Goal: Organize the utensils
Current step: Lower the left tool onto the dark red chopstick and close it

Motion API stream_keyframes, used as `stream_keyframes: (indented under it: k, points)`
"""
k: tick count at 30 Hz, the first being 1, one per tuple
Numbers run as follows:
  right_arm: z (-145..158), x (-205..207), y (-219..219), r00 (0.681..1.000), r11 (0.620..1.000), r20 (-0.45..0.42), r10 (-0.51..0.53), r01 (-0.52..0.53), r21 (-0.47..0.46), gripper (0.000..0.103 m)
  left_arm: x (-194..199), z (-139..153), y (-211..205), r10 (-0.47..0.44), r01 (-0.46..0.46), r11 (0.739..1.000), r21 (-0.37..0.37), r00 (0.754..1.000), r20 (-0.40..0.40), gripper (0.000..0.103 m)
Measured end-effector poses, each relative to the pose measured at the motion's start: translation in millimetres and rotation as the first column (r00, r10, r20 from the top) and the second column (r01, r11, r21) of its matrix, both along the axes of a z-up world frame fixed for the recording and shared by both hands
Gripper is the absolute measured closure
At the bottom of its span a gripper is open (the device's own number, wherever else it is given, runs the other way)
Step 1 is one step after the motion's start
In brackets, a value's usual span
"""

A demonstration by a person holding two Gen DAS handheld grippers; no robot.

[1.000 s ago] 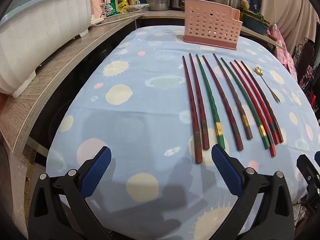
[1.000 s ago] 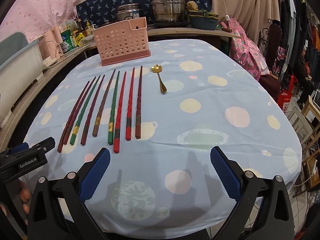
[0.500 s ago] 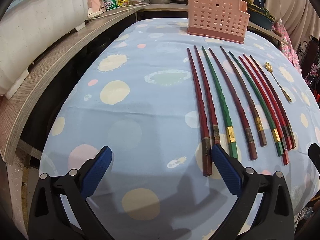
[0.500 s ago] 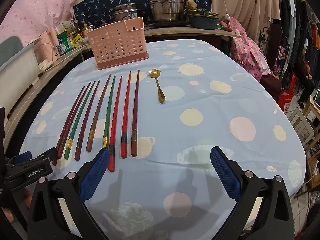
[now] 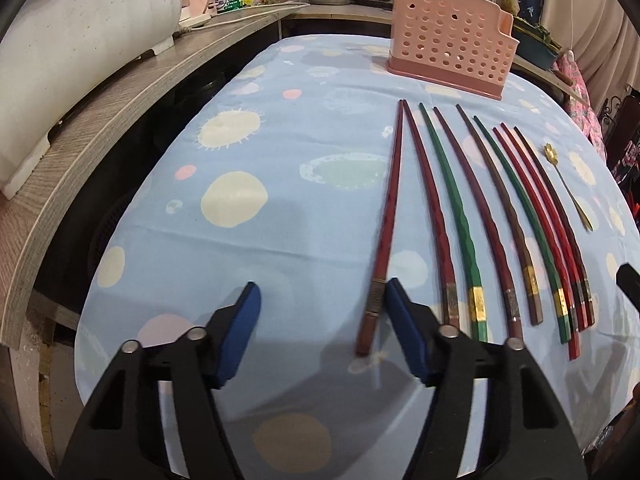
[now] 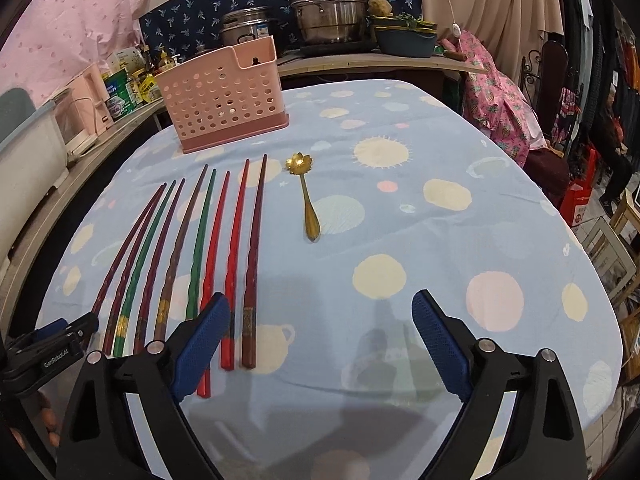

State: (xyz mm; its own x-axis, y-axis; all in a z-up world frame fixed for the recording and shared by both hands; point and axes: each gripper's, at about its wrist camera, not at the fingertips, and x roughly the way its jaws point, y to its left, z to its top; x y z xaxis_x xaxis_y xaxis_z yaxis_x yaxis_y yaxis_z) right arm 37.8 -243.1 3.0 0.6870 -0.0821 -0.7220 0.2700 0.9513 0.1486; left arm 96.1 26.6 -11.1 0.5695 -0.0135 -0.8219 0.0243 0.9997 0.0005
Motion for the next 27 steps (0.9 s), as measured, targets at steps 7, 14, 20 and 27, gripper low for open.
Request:
stream_keyframes:
  k: [7,14,20,27]
  points:
    - [-8,41,-12,0.999,0.998,-0.025,0.03,-0.029,0.049,0.054,13,2,-3,-0.007,0.007,1.0,0.003,1.0,0.002,0.076]
    - [-22,64,-9,0.996,0.995,-0.055,0.064,-0.059,0.076,0.081,19,3,-6,-0.009,0.009,1.0,0.002,1.0,-0.004,0.088]
    - [-23,70,-9,0.996,0.994,-0.058,0.075,-0.07,0.079,0.09,20,3,-6,-0.005,0.005,1.0,0.0,1.0,-0.008,0.088]
    - [-23,72,-16,0.997,0.991,-0.052,0.06,-0.053,0.121,0.093,20,4,-5,-0.014,0.013,1.0,-0.014,1.0,-0.016,0.093]
